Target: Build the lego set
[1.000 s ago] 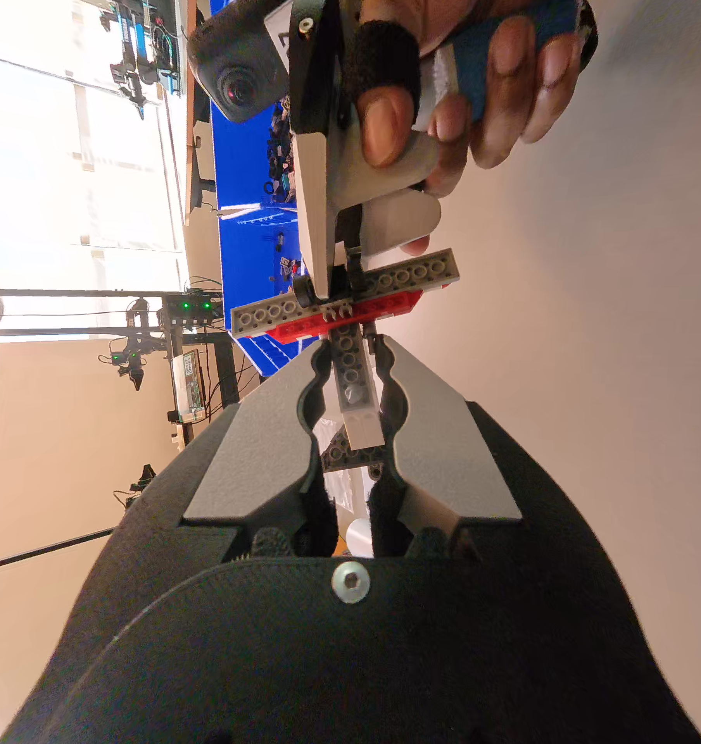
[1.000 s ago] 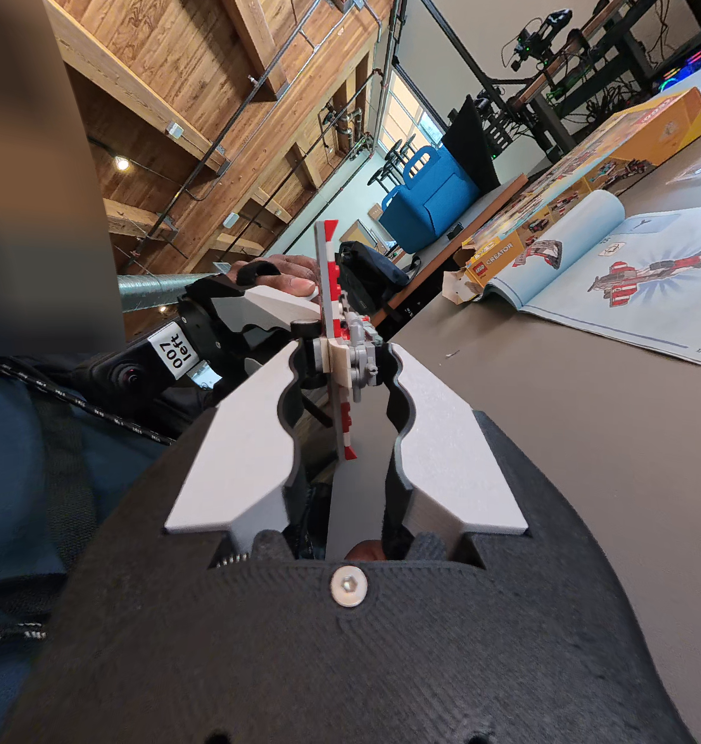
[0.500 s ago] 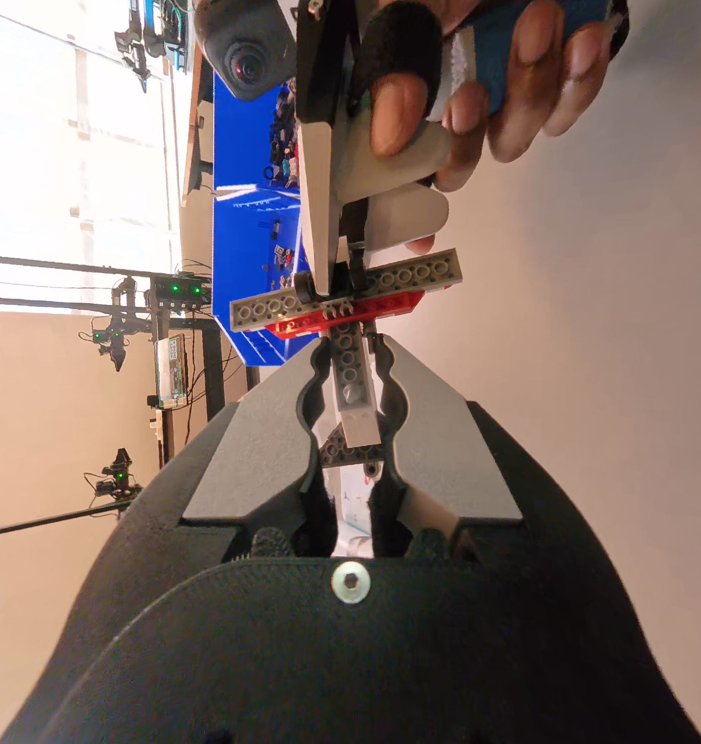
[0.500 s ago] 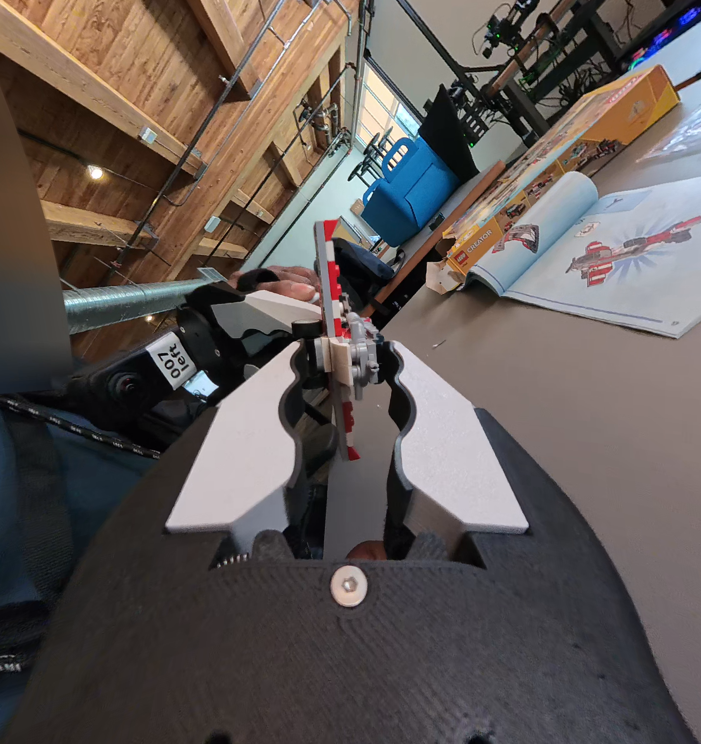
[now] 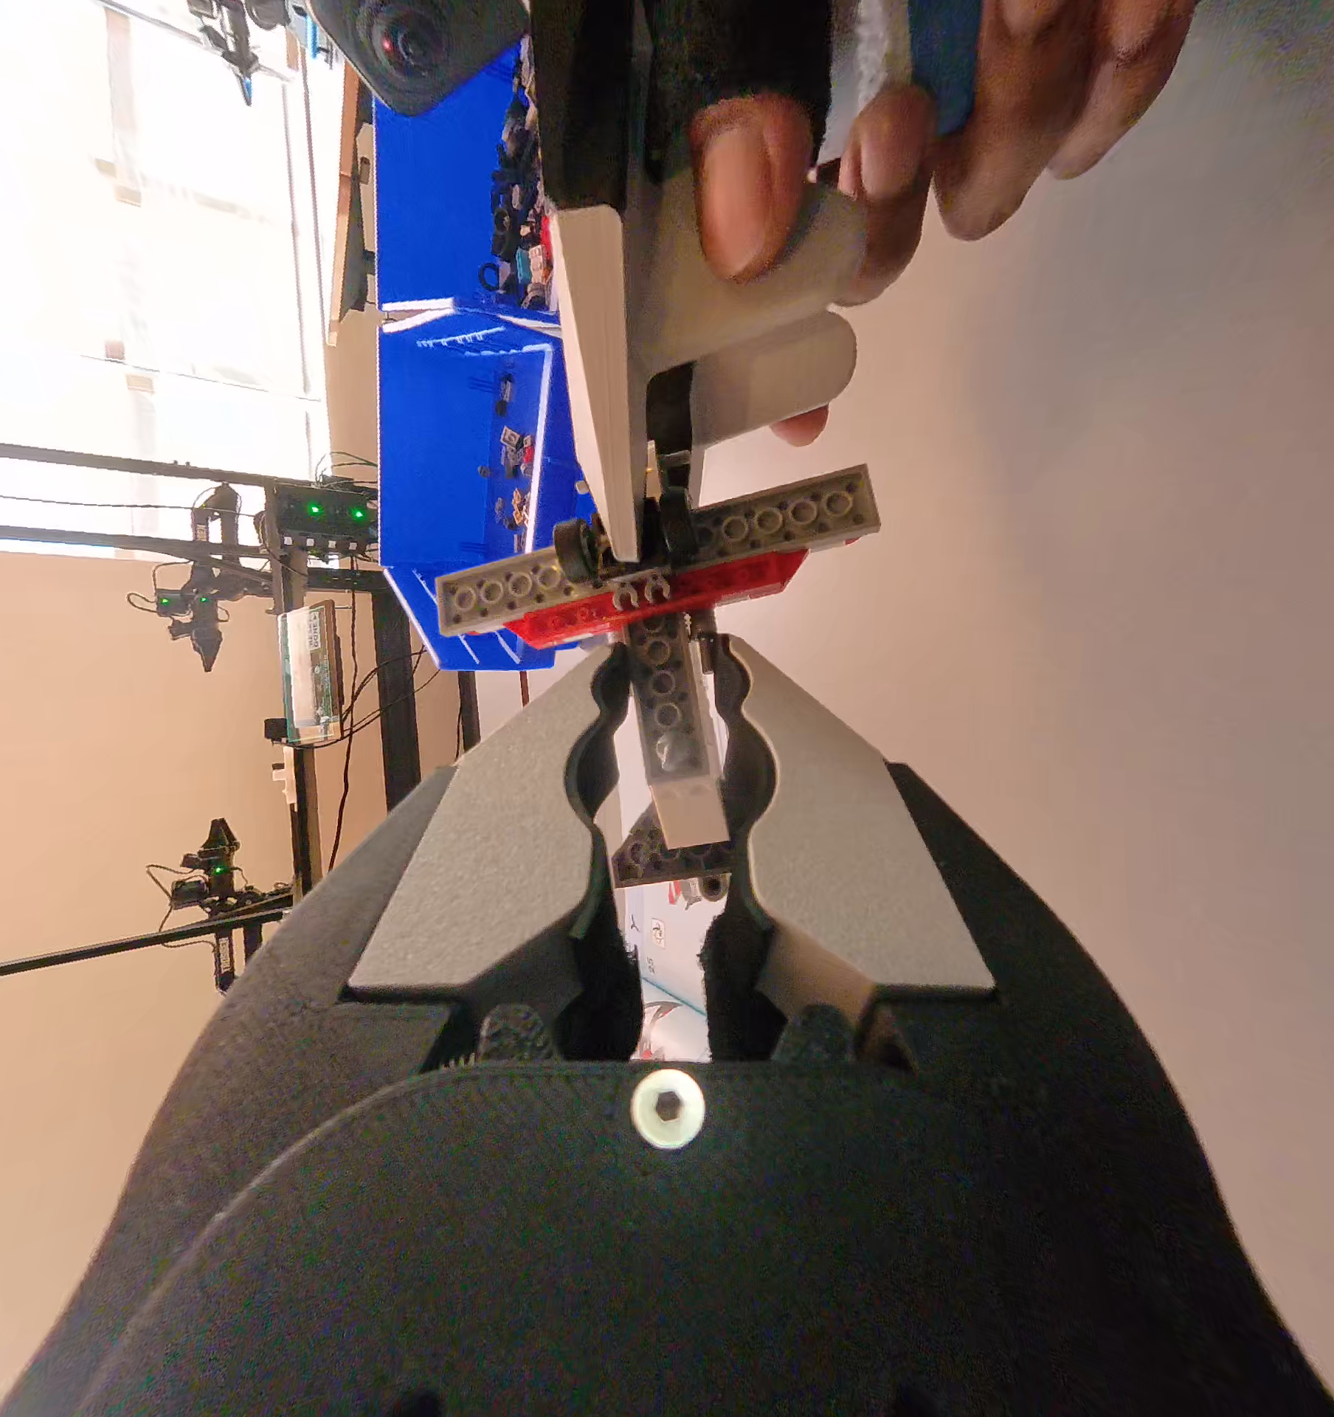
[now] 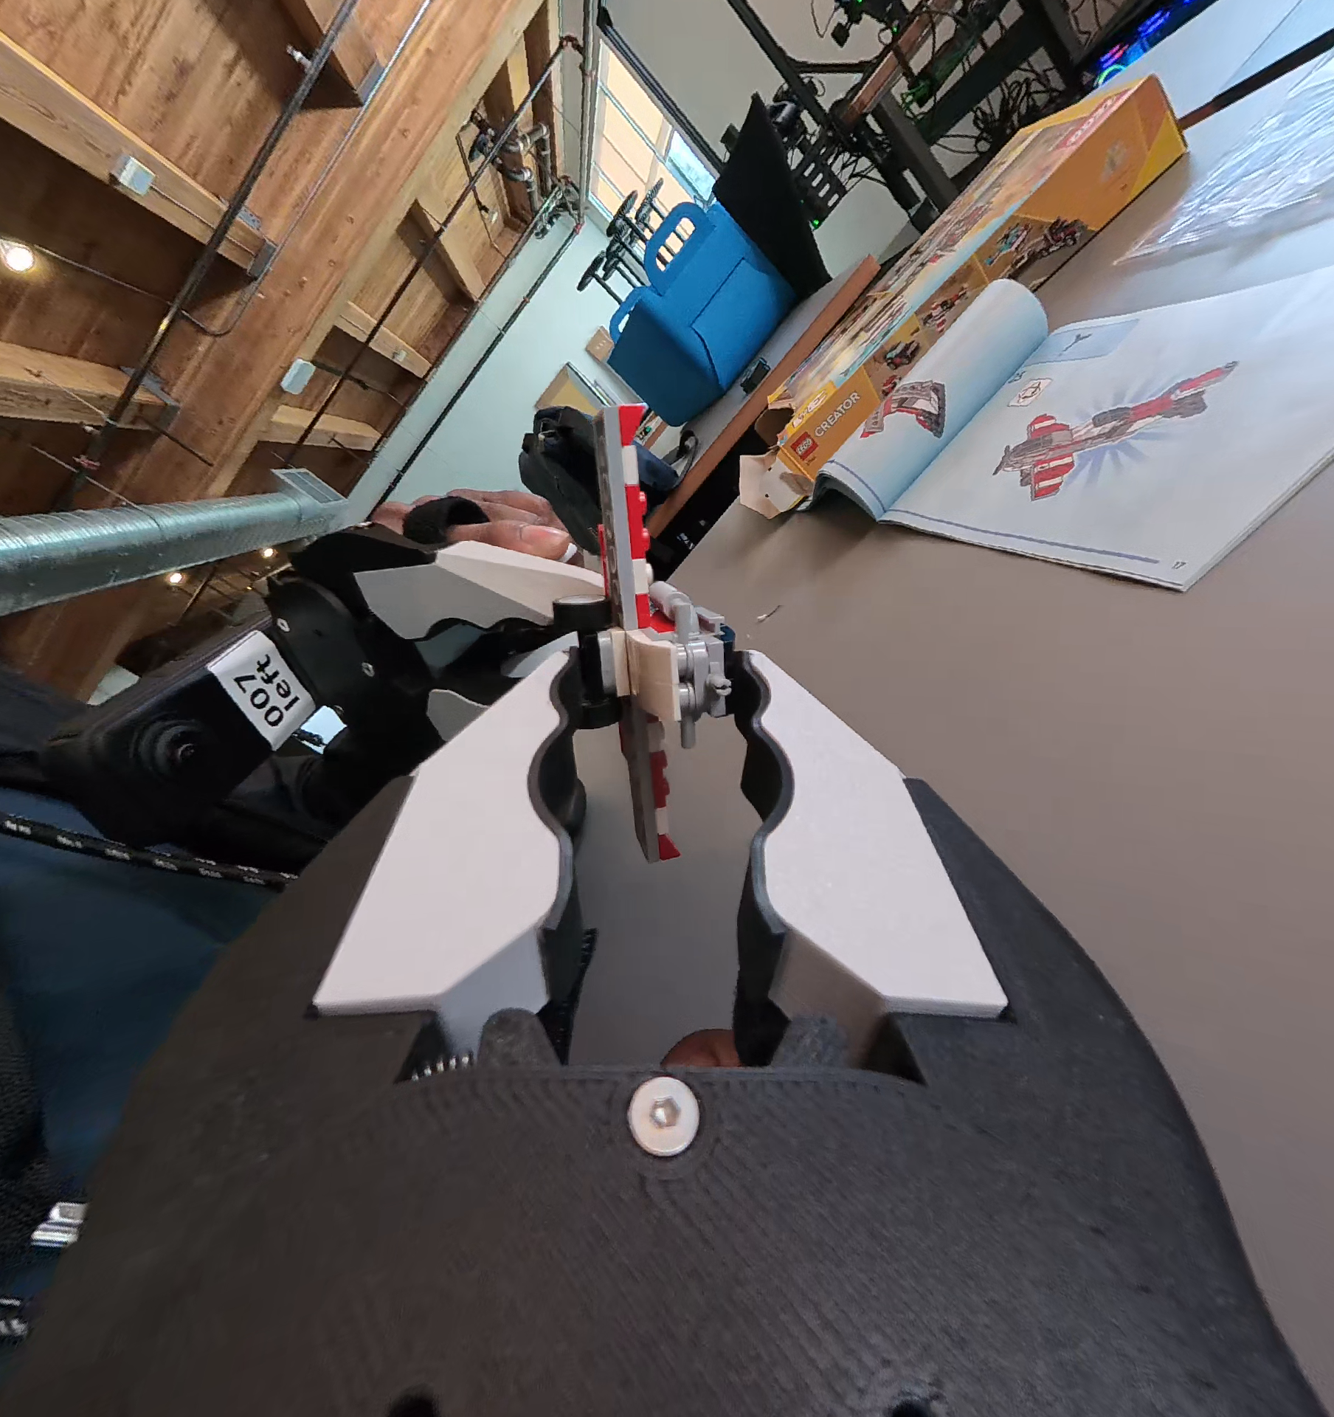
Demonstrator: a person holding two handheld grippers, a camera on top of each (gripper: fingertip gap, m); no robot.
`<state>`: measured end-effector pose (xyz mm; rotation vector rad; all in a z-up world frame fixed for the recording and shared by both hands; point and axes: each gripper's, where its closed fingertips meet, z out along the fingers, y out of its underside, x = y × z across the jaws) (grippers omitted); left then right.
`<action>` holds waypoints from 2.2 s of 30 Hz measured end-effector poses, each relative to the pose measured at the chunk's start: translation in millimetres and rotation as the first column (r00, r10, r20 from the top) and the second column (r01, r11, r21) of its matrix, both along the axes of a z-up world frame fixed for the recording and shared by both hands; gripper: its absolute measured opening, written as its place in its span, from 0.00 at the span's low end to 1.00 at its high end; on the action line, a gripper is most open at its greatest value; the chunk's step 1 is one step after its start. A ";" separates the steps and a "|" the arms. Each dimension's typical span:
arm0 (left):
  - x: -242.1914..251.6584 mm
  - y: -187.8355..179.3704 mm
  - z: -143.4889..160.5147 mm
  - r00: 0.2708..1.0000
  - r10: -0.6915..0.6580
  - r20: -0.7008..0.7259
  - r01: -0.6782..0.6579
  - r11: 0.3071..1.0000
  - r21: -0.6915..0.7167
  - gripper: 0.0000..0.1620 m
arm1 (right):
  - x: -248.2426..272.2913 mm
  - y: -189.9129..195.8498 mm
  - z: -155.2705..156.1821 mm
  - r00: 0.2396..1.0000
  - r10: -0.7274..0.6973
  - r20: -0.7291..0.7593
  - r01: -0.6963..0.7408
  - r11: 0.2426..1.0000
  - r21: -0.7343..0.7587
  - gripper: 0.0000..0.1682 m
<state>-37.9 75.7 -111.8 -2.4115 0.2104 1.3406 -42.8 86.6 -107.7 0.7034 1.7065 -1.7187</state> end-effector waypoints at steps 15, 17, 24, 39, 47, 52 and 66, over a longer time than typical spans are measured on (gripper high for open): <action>-0.2 -0.2 -7.7 0.998 0.012 0.064 -0.014 0.999 0.035 0.13 | -2.1 -1.2 -7.7 0.999 -0.002 0.035 0.002 1.000 0.017 0.23; -2.4 -1.8 -14.3 0.992 0.034 0.124 -0.045 0.995 0.089 0.13 | -4.6 -2.3 -13.2 0.998 -0.007 0.064 0.005 0.999 0.035 0.23; -8.7 -15.1 -58.7 0.912 0.135 0.387 -0.212 0.963 0.164 0.14 | -11.6 2.1 -31.8 0.997 0.047 0.054 -0.055 0.987 0.149 0.46; -14.6 -8.4 -89.7 0.762 0.095 0.641 -0.362 0.883 0.300 0.14 | -52.4 23.2 -45.9 0.998 -0.020 -0.053 0.032 0.970 0.243 0.43; -17.3 -9.4 -88.7 0.737 0.075 0.671 -0.413 0.836 0.361 0.14 | -48.7 17.3 -47.8 0.999 0.022 -0.041 -0.011 0.969 0.246 0.42; -24.4 -14.5 -75.1 0.711 0.021 0.703 -0.503 0.713 0.488 0.14 | -46.6 18.0 -44.5 0.999 0.036 -0.039 -0.026 0.975 0.222 0.42; -48.9 -23.9 0.3 0.667 -0.483 0.567 -0.699 -0.144 0.700 0.13 | -24.1 1.2 -18.8 0.995 0.092 -0.035 -0.090 0.995 0.044 0.38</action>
